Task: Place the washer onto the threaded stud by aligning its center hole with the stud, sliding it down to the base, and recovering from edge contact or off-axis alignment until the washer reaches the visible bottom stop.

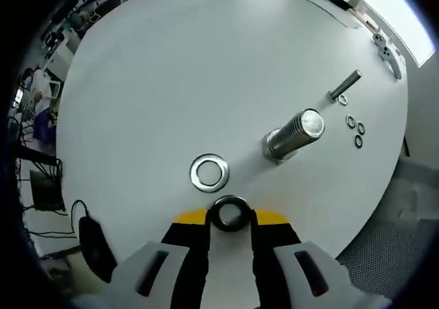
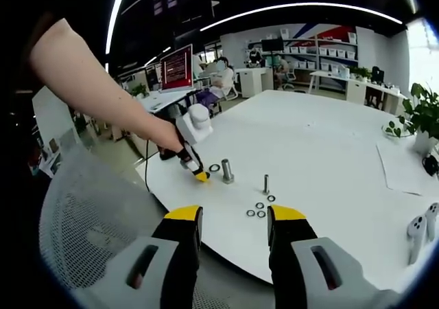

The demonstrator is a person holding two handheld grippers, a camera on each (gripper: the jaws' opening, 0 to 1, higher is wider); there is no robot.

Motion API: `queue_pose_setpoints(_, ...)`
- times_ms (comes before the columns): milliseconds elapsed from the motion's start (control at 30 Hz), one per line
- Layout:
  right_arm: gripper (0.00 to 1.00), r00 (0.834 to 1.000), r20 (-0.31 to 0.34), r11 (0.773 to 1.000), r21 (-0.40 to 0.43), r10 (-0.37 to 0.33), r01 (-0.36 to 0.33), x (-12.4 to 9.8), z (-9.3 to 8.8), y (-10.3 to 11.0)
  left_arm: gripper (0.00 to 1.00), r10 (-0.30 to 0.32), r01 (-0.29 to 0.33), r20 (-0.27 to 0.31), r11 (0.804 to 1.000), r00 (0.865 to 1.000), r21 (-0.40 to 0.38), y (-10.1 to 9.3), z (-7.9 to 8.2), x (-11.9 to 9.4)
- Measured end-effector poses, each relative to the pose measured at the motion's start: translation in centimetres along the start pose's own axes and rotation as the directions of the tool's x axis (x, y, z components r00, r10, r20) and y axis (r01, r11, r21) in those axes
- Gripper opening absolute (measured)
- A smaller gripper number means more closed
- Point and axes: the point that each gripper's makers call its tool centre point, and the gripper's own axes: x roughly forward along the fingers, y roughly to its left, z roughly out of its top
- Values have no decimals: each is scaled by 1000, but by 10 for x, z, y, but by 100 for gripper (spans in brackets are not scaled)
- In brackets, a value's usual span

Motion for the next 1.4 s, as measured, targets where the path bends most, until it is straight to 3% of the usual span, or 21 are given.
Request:
queue_pose_setpoints(467,40,1000,-14,1000,-9,2,-3,1,-2,1,24,-22,31,-59,986,998,165,-3,-4,0)
queue_pose_setpoints(700,39,1000,-15,1000,-12,1,-1,1,-3,0,24,-14,27,-80,986,997,166,-4,-4,0)
queue_pose_setpoints(1133,39,1000,-23,1000,-18,0,0,1,-4,0,20,-7,16,-62,990,998,137,-2,-4,-1)
queue_pose_setpoints(1400,38,1000,-25,1000,-20,0,0,2,-4,0,19,-31,37,-39,986,999,163,-2,-4,-2)
